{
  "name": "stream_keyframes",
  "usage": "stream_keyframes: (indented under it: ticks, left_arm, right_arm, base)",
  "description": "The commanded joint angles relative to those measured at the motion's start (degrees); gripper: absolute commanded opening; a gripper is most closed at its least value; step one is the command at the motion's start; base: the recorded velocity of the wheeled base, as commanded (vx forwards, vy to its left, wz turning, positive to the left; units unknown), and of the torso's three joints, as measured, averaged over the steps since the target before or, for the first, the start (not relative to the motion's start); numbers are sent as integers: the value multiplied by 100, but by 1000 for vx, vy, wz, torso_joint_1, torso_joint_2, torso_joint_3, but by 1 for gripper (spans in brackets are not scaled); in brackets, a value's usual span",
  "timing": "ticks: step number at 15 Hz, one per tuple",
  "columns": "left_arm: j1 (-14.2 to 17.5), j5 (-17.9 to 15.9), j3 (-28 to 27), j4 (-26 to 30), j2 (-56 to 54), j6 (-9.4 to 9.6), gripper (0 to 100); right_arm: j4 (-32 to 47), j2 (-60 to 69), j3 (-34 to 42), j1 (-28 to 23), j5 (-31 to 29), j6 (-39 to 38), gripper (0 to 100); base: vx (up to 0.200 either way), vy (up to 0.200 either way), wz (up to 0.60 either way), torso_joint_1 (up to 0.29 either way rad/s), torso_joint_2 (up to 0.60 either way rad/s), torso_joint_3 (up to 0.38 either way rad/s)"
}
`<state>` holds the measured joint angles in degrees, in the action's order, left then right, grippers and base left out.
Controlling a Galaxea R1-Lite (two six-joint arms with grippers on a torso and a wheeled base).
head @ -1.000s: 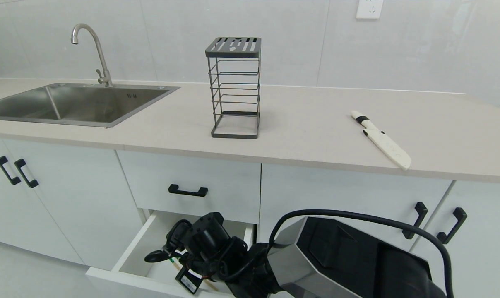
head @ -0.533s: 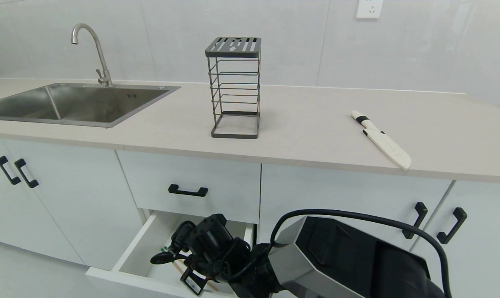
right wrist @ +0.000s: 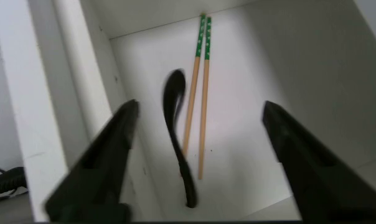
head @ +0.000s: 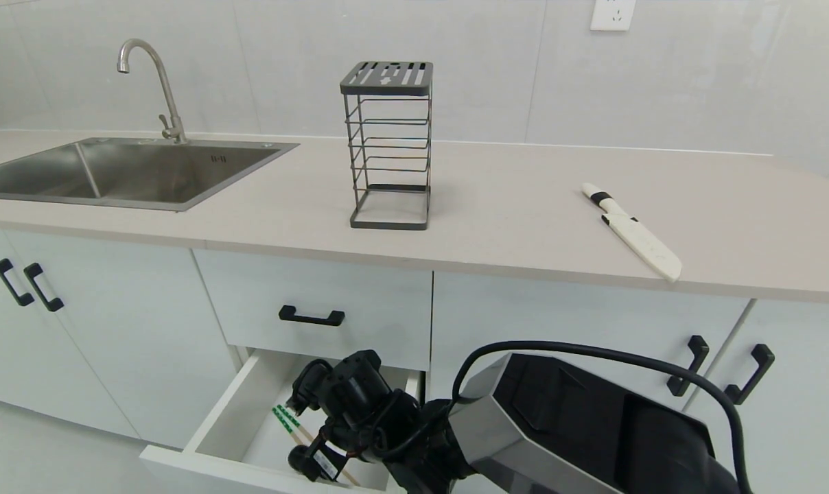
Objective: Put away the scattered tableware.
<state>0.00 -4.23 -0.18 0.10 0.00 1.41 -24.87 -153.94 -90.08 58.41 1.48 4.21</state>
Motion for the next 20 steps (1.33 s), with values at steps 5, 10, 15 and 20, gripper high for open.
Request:
stream_keyframes:
  ticks: [5, 10, 15, 20]
  left_arm:
    - [0, 1, 1, -1, 0, -1, 100]
    - [0, 1, 1, -1, 0, -1, 100]
    - [0, 1, 1, -1, 0, -1, 100]
    - [0, 1, 1, -1, 0, -1, 100]
  right_arm:
    - [17, 321, 25, 13, -148, 36, 100]
    - [8, 1147, 579, 66, -148, 28, 100]
    - [-9, 1622, 843, 382, -121, -43, 100]
    - [-44, 1912, 1177, 936, -121, -280, 100]
  base:
    - [0, 0, 0, 0, 0, 0]
    - [0, 0, 0, 0, 0, 0]
    - [0, 0, 0, 0, 0, 0]
    - [0, 0, 0, 0, 0, 0]
